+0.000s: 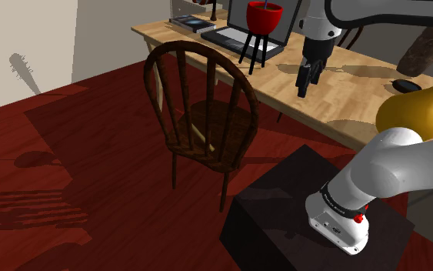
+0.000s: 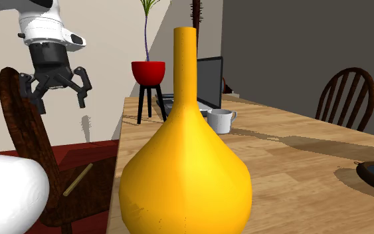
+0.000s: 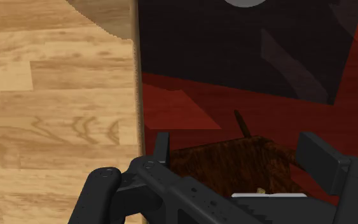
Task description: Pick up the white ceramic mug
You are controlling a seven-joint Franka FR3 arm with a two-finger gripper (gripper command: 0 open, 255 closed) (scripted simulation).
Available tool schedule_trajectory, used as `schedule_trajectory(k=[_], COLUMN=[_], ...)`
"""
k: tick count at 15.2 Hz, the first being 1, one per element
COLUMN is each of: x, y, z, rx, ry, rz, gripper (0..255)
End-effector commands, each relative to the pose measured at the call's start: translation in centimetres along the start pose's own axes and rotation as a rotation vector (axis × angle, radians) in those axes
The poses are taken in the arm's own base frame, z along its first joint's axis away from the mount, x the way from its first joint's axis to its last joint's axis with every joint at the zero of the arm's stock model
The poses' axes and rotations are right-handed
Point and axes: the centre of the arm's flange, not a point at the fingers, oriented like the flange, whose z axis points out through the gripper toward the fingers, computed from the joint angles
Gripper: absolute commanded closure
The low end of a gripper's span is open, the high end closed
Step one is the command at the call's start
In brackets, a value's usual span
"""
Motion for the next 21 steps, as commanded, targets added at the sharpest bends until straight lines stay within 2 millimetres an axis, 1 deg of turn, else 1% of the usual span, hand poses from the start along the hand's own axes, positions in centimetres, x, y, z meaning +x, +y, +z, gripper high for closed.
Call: schedule_trajectory(k=[1, 11, 21], x=[0.0, 4.4, 8.4], y=[0.0, 12.4, 24.8], z=[0.0, 2.1, 4.3], rx=[0.000, 0.023, 0.045], ry=[0.000, 0.040, 0.081], rz=[0.000, 0.043, 0.086], gripper=[0, 0, 0])
